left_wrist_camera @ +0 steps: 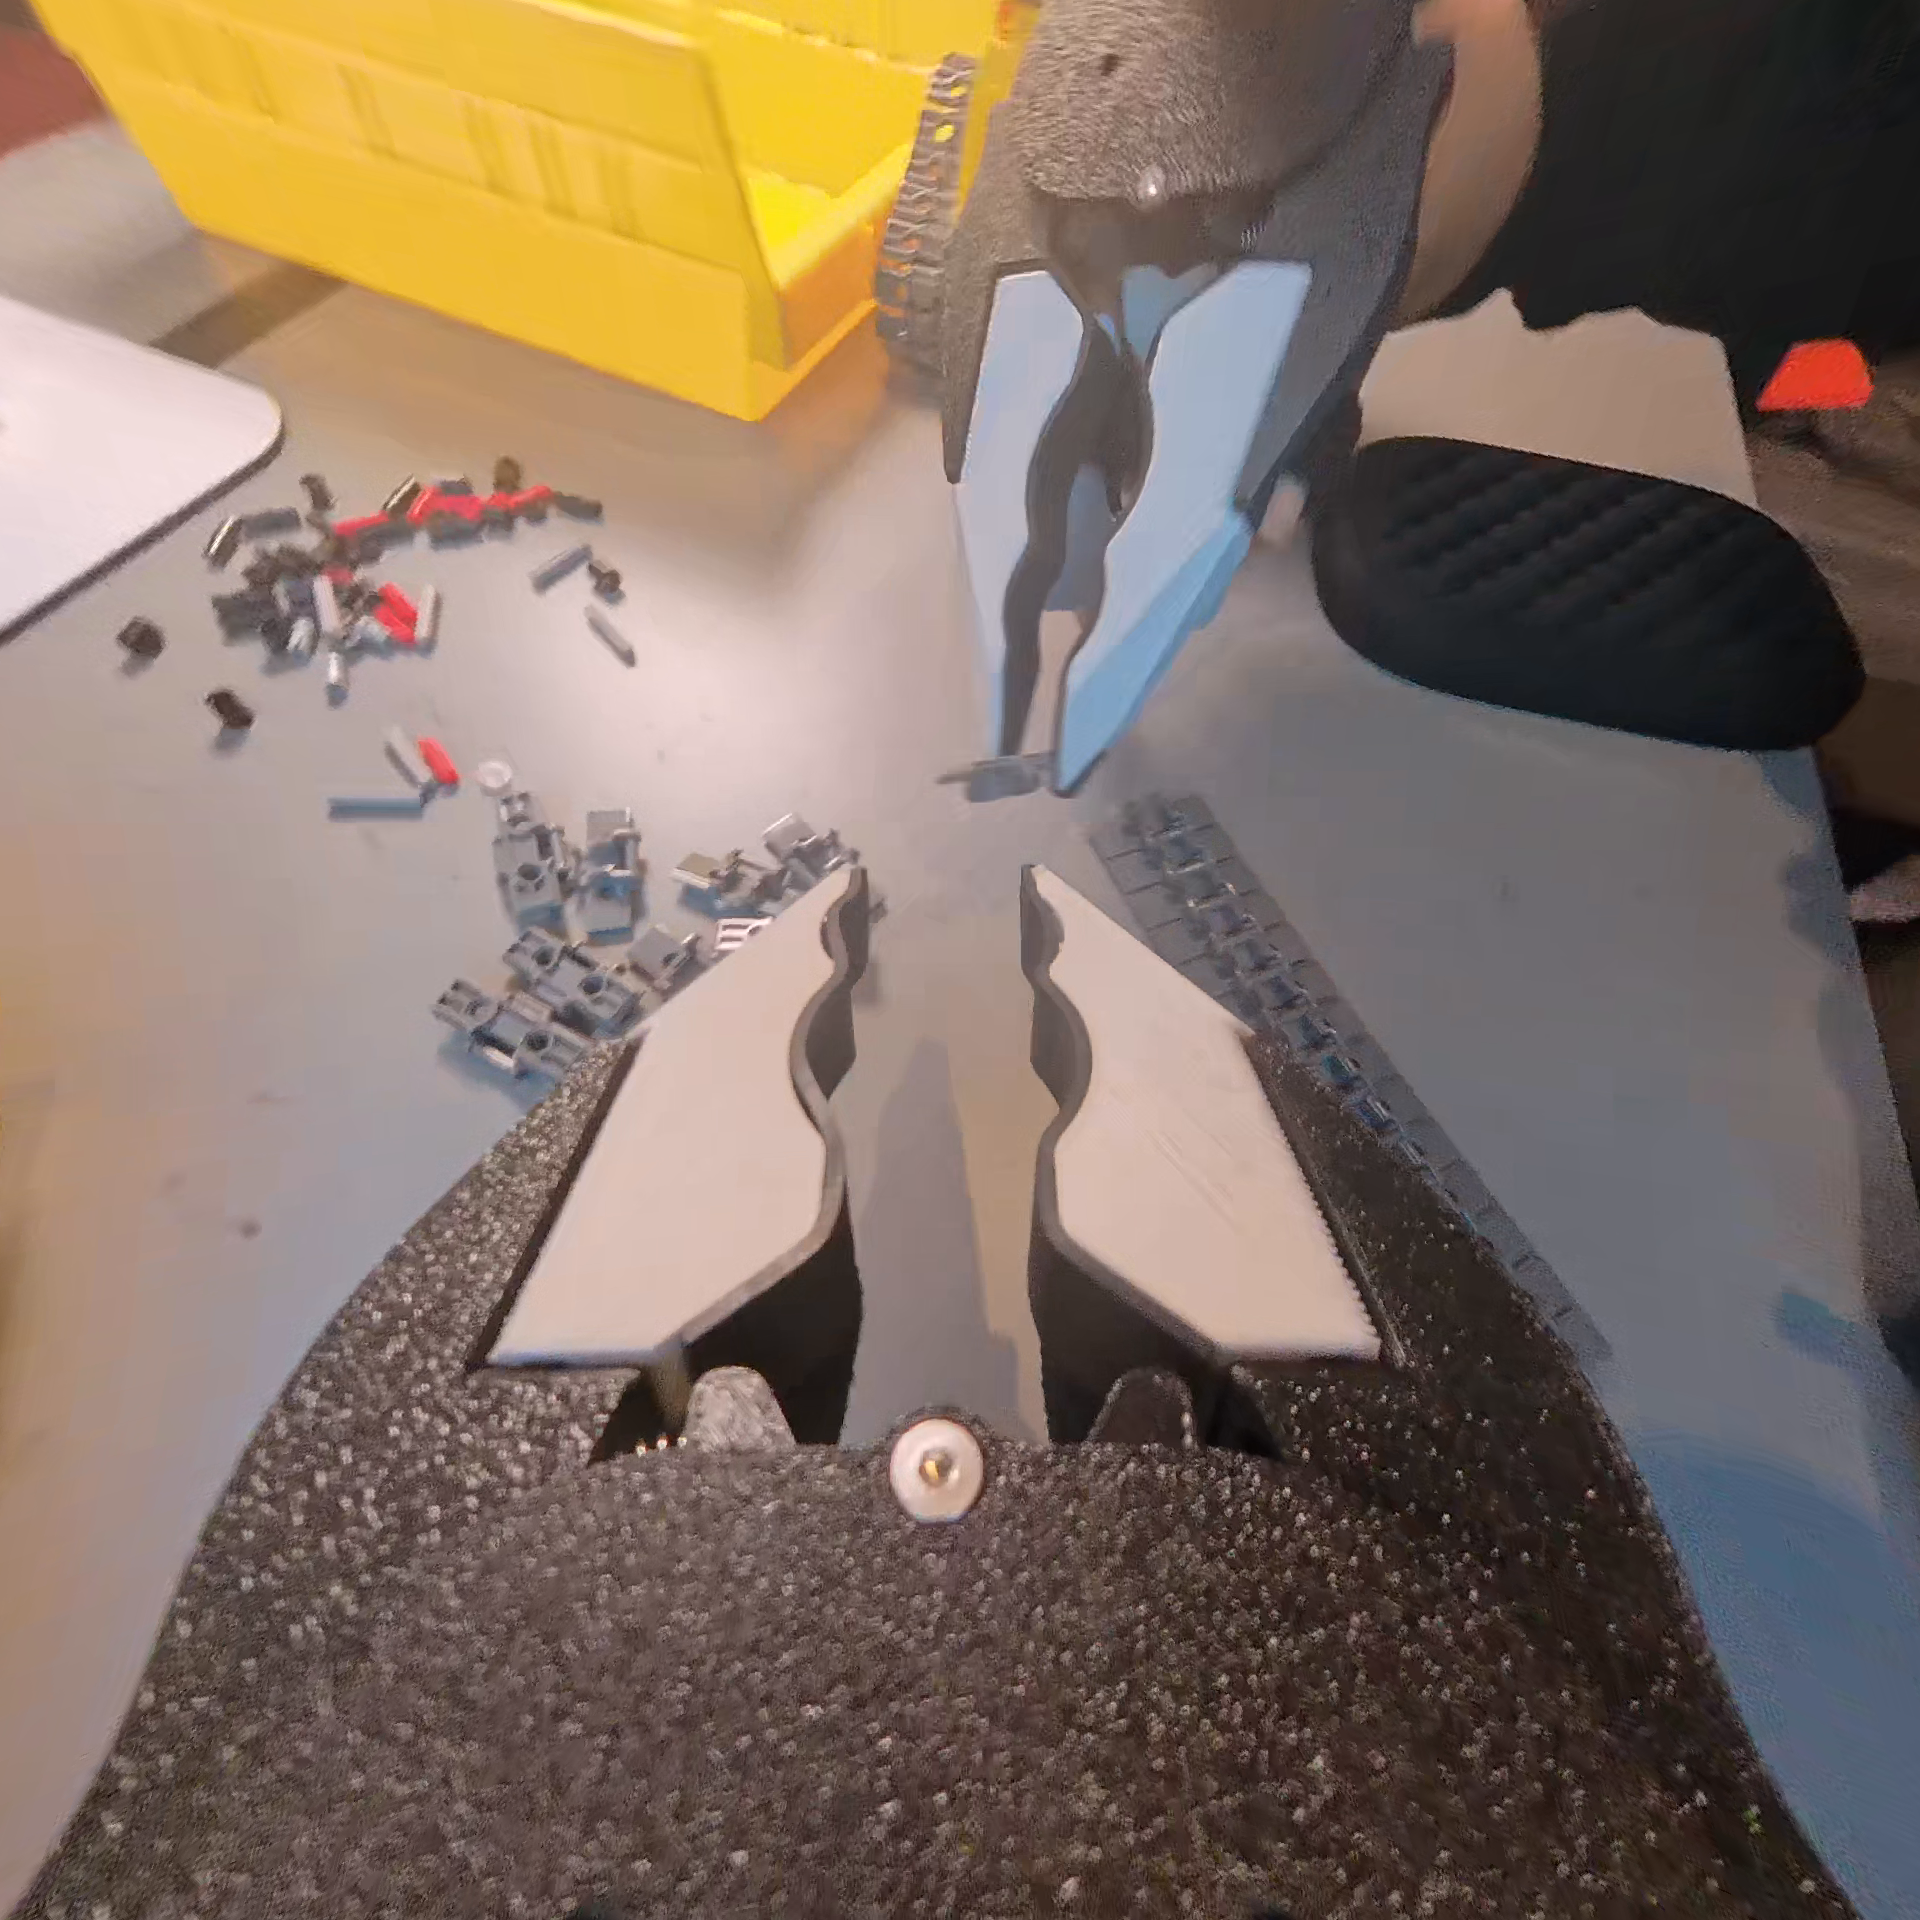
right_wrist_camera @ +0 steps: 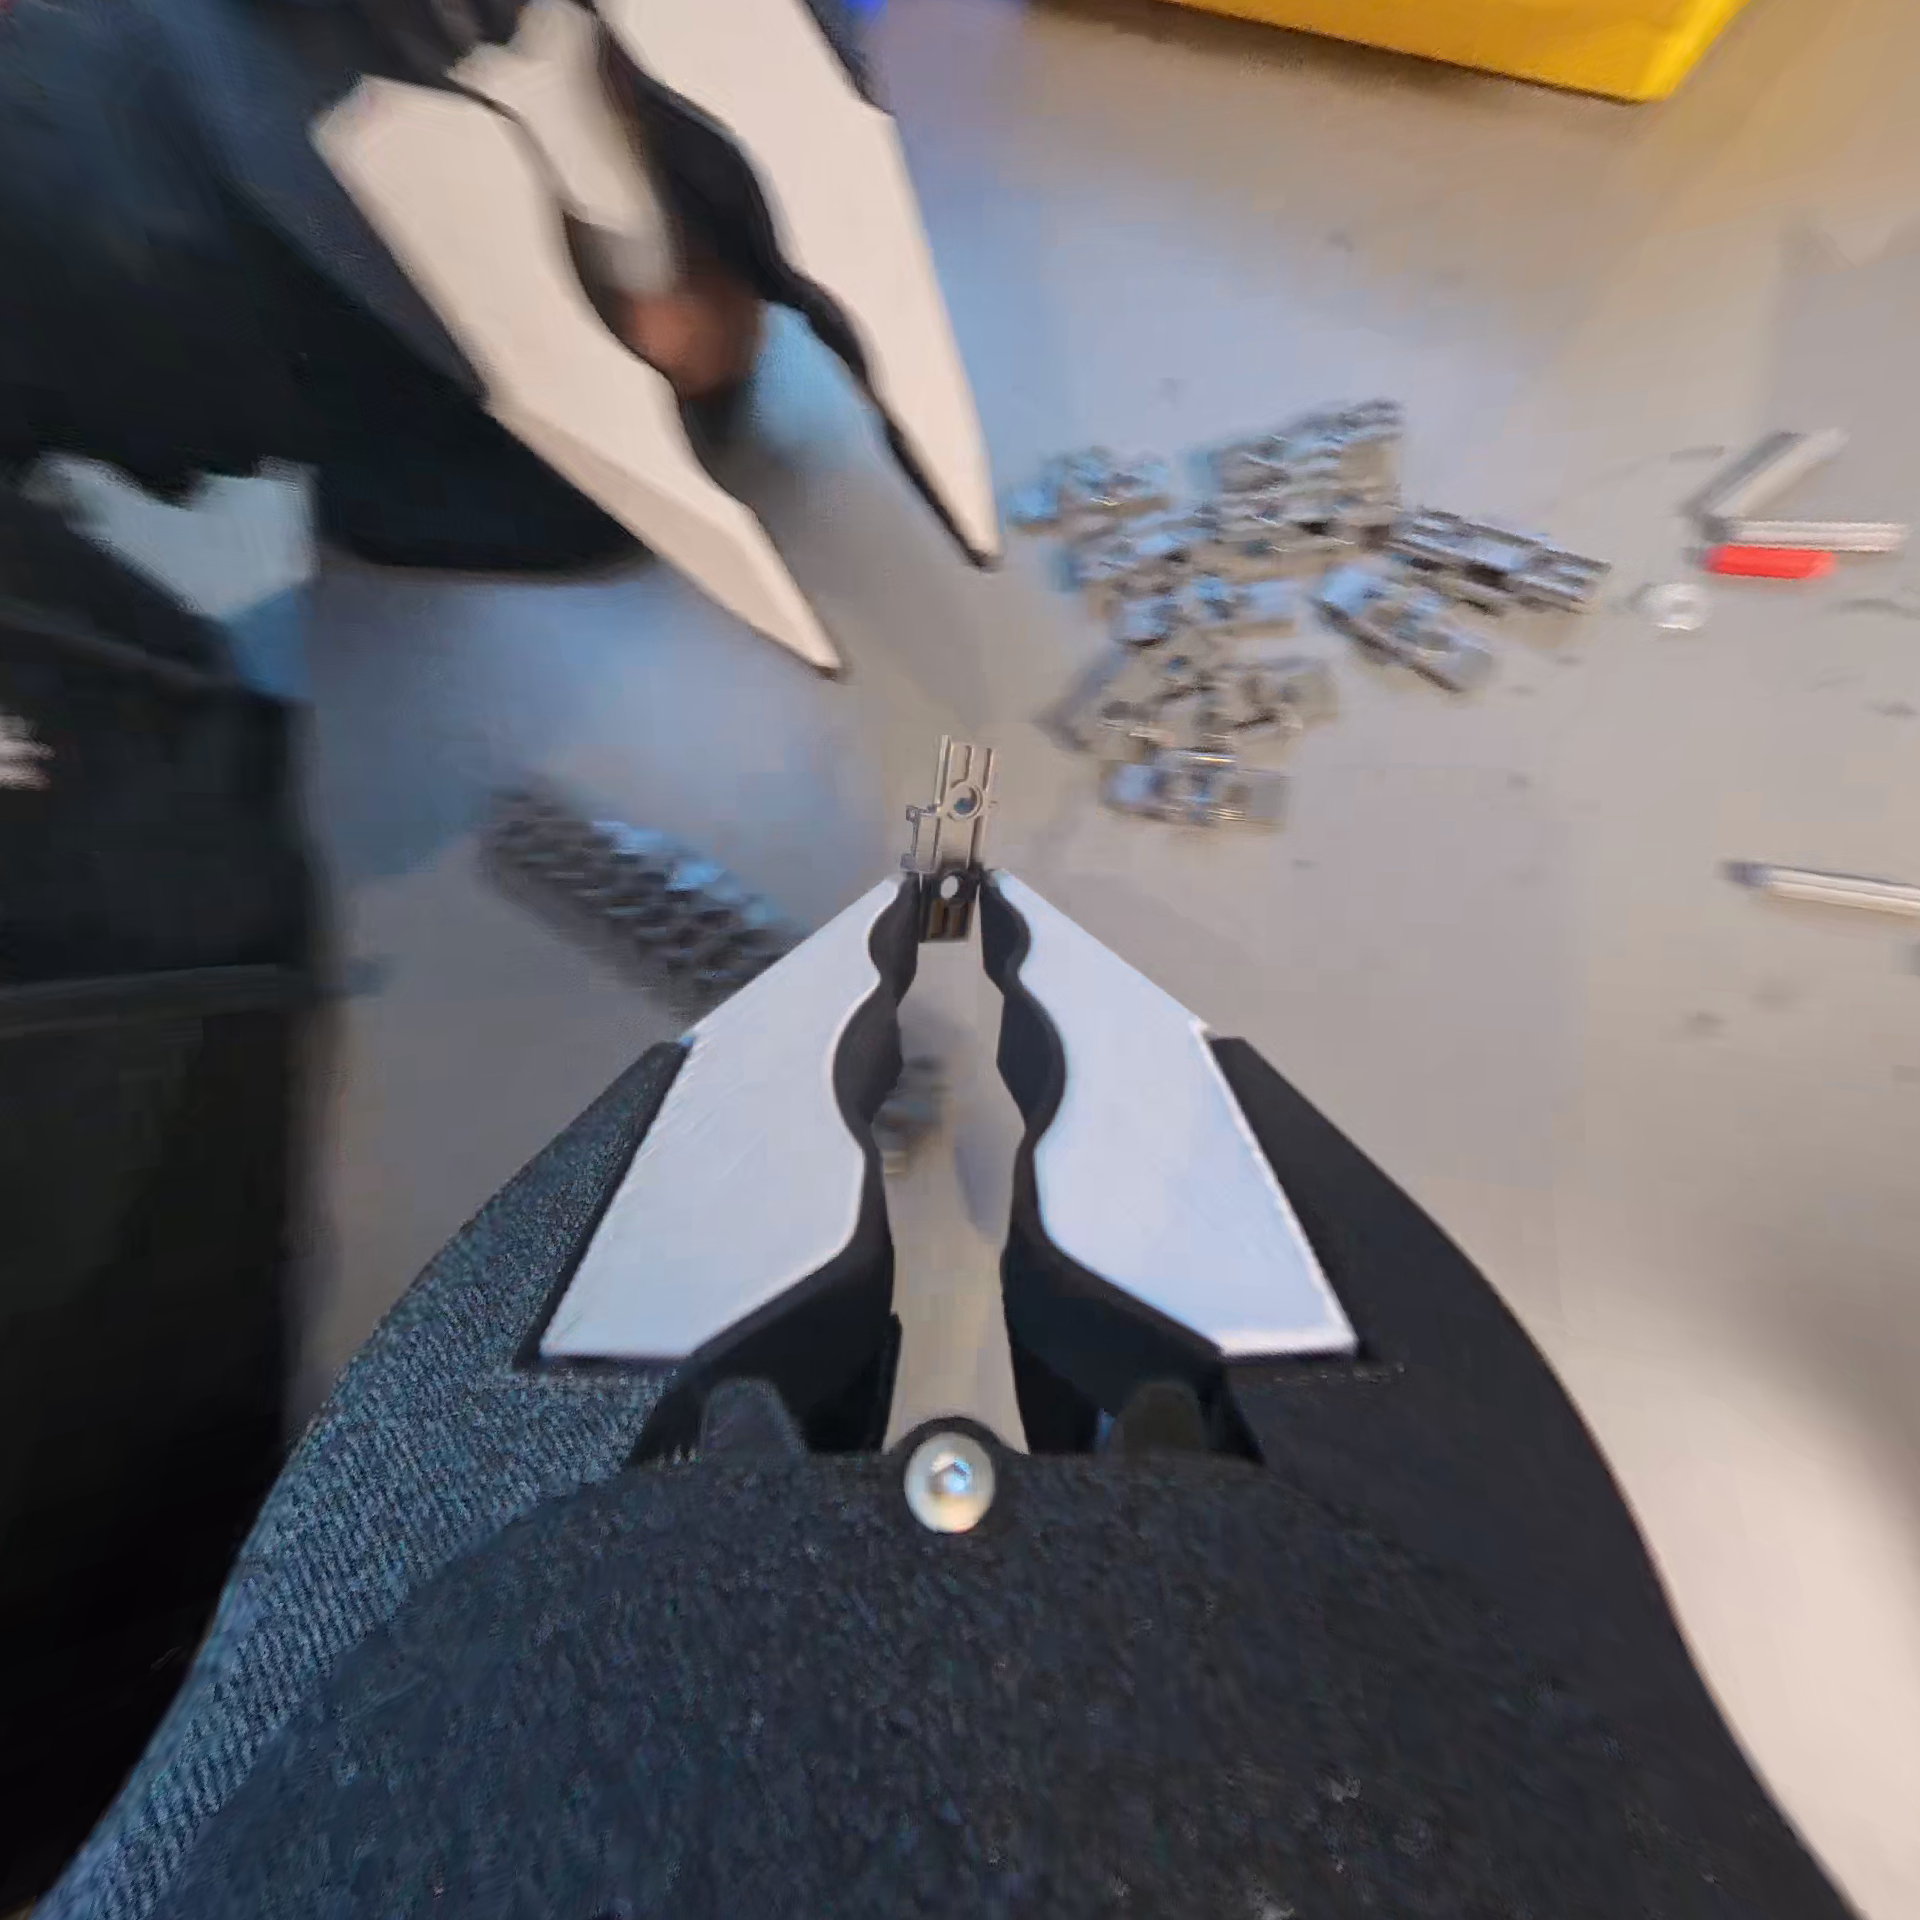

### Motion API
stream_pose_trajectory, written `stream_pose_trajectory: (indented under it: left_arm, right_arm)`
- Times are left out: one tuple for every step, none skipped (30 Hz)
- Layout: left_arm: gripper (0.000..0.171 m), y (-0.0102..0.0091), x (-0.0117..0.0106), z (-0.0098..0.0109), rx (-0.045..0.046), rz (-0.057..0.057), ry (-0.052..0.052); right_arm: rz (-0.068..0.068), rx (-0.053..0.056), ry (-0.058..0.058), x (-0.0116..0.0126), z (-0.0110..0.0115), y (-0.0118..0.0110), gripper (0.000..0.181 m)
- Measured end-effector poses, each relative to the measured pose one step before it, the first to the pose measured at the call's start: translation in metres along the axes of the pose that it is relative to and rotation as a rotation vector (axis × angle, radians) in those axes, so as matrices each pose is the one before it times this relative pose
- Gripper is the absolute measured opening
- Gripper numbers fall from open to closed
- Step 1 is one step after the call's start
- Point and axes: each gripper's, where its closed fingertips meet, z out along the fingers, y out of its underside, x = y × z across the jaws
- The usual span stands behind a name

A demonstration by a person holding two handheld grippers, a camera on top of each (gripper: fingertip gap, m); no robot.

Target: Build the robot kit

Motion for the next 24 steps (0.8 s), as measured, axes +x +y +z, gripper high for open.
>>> stream_pose_trajectory:
  left_arm:
    - [0.028,-0.00296,0.00826,-0.00007,0.01679,0.0359,0.038]
    - [0.027,-0.00462,0.01147,-0.00001,0.02831,0.0236,0.0578]
    - [0.025,-0.00553,0.01503,-0.00023,0.03354,0.0184,0.0805]
    - [0.025,-0.00672,0.01429,-0.00022,0.04021,0.0157,0.0742]
    - [0.025,-0.00728,0.01304,-0.00048,0.04149,0.0237,0.0617]
    - [0.024,-0.0065,0.01197,-0.00028,0.03267,0.0302,0.0513]
    - [0.022,-0.00568,0.00971,0.00004,0.02581,0.0264,0.0389]
    - [0.021,-0.00462,0.01001,0.00042,0.02027,0.0137,0.0456]
    - [0.018,-0.00375,0.00837,0.00098,0.01723,-0.0005,0.0415]
    - [0.016,-0.00255,0.00433,0.00132,0.01342,-0.0094,0.0217]
    - [0.01,-0.0002,0.0018,0.00135,0.00065,-0.0135,0.0102]
    - [0.004,0.0015,0.00106,0.00128,-0.0086,-0.0151,0.0096]
    - [0.004,0.0004,0.001,0.00055,-0.00129,-0.0189,0.011]
    - [0.004,-0.00004,0.00089,0.00008,0.00114,-0.0237,0.0112]
    - [0.004,-0.00083,-0.00021,-0.00024,0.00663,-0.0261,0.0063]
    - [0.003,-0.00139,-0.00102,-0.00046,0.01057,-0.0277,0.0036]
    - [0.003,-0.00127,-0.00181,-0.00011,0.00858,-0.0346,-0.0003]
    - [0.002,-0.00032,-0.00197,0.00015,0.0025,-0.0379,0.0008]
    - [0.002,0.00032,-0.00328,-0.00022,0.00053,-0.0361,-0.0067]
    - [0.002,0.00044,-0.004,-0.00024,0.00113,-0.0341,-0.0112]
    - [0.002,0.00043,-0.00486,-0.0002,0.00104,-0.0334,-0.0172]
    - [0.002,0.00097,-0.00305,0.00009,-0.0029,-0.0273,-0.0072]
    - [0.002,0.00005,-0.00216,0.00003,0.00258,-0.0199,-0.0053]
    - [0.002,0.00022,-0.00249,0.00015,0.00061,-0.0205,-0.0095]
  right_arm:
    - [0.0151,0.0332,-0.1164,-0.02216,-0.00553,-0.0033,0.011]
    - [-0.0097,0.0391,-0.0852,-0.01866,-0.00337,-0.00391,0.012]
    - [-0.0164,0.0244,-0.0794,-0.01782,-0.00137,-0.00179,0.012]
    - [-0.0062,0.0107,-0.0747,-0.01633,0.00059,-0.00009,0.012]
    - [0.0029,0.0056,-0.0512,-0.01138,0.00203,0.00035,0.012]
    - [0.0072,0.0017,-0.0434,-0.0088,0.00256,0.00103,0.012]
    - [0.0085,-0.0007,-0.0415,-0.0076,0.00285,0.00134,0.012]
    - [0.0055,-0.0007,-0.0286,-0.00498,0.00247,0.00108,0.012]
    - [0.0062,-0.0018,-0.0202,-0.00308,0.00222,0.00106,0.012]
    - [0.008,-0.0039,-0.0235,-0.00345,0.00182,0.00117,0.012]
    - [0.0024,0.0032,-0.0179,-0.0029,0.00145,-0.0001,0.012]
    - [-0.0011,0.0032,-0.007,-0.00146,0.0007,-0.00032,0.012]
    - [-0.0028,-0.004,0.0017,-0.00053,0.00003,0.00098,0.012]
    - [-0.0014,0.0056,-0.0001,-0.00097,-0.00103,-0.00027,0.012]
    - [0.0045,0.014,-0.002,-0.00095,-0.00135,-0.00128,0.012]
    - [0.0086,0.0177,-0.0034,-0.00092,-0.00131,-0.00152,0.011]
    - [0.0079,0.0138,0.009,0.00103,-0.00105,-0.0008,0.01]
    - [-0.0078,0.0053,0.0325,0.00378,-0.00144,0.00031,0.009]
    - [-0.0119,0.006,0.0384,0.00409,-0.00197,-0.00016,0.009]
    - [-0.008,0.009,0.036,0.00373,-0.00236,-0.00119,0.013]
    - [-0.0068,0.0055,0.0258,0.002,-0.00211,-0.00135,0.018]
    - [-0.0044,-0.0004,0.0199,0.00127,-0.00152,-0.00088,0.019]
    - [-0.0074,-0.0068,0.0227,0.00178,-0.00074,-0.00019,0.019]
    - [-0.0135,-0.0093,0.0273,0.00276,-0.00001,0.00014,0.019]
